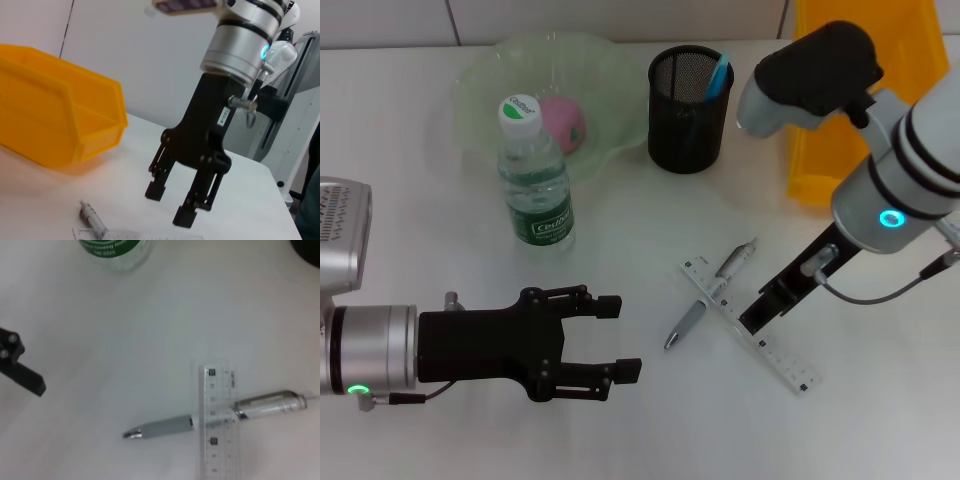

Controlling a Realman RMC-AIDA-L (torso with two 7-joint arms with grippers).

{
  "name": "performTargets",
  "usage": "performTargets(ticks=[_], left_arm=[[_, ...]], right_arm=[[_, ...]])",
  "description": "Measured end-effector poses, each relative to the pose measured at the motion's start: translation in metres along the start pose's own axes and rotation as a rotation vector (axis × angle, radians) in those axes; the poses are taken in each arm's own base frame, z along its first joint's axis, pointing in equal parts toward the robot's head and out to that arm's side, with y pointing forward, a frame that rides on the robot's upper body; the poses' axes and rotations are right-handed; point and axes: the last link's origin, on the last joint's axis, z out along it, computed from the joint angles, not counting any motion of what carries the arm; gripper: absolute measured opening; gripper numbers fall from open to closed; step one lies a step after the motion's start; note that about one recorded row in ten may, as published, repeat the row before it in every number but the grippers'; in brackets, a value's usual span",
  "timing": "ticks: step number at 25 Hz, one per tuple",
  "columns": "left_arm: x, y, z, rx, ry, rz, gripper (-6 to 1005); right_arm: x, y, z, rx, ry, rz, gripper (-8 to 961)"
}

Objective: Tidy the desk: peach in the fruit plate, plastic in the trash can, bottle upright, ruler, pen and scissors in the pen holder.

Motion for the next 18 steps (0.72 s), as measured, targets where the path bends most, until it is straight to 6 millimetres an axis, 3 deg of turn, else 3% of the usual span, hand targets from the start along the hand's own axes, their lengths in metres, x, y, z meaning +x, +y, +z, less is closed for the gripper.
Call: performTargets(ticks=[7,18], left_arm=[[0.000,0.000,0.000,0.002,-0.001,0.002,824],[-0.002,0.000,0.001,0.003,0.000,0.007,824]], right_arm=[[-0.005,0.007,0.021,-0.013,-0.032,-0.021,699],[-0.007,0.006,0.033,-0.005,-0.040,-0.019,657]])
